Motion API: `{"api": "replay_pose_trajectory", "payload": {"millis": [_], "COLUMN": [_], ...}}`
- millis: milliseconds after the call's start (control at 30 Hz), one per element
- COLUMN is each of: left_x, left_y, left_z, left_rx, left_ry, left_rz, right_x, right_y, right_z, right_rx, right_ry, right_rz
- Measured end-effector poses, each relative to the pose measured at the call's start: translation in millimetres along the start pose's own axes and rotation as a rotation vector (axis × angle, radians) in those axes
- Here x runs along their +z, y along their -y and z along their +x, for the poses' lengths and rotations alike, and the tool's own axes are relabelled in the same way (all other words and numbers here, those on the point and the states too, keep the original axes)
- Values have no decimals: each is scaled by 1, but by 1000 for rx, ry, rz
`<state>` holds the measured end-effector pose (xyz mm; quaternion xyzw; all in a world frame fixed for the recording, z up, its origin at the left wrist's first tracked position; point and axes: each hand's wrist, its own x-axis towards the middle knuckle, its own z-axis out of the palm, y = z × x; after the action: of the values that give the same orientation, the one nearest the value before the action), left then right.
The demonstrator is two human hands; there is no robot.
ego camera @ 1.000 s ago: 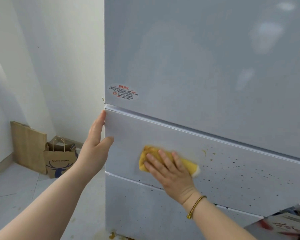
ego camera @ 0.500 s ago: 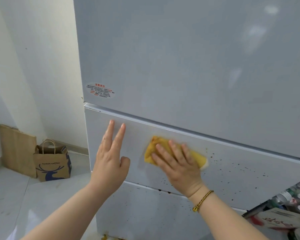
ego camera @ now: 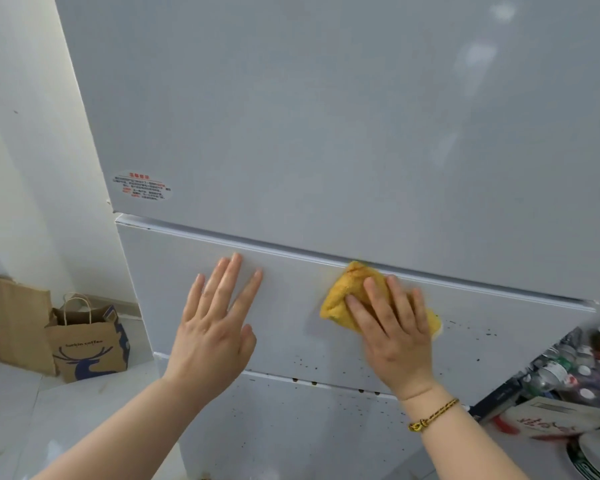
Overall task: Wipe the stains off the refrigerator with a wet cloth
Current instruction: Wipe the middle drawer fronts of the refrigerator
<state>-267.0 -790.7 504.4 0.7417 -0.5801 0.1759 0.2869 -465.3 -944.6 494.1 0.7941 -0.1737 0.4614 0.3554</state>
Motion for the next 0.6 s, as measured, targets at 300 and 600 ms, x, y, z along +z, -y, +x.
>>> {"api": "replay_pose_trajectory", "payload": {"millis": [300,600], "left_x": [16,16], "left_y": [3,6], "left_z": [3,4], "left_rx": [76,100], "left_ry": [-45,-63], "left_rz": [89,115], "right_x": [17,0], "right_y": [85,6], "right_z": [23,-34], "right_rx": [690,511], "right_ry": [-79,-4], "right_rz": [292,49]}}
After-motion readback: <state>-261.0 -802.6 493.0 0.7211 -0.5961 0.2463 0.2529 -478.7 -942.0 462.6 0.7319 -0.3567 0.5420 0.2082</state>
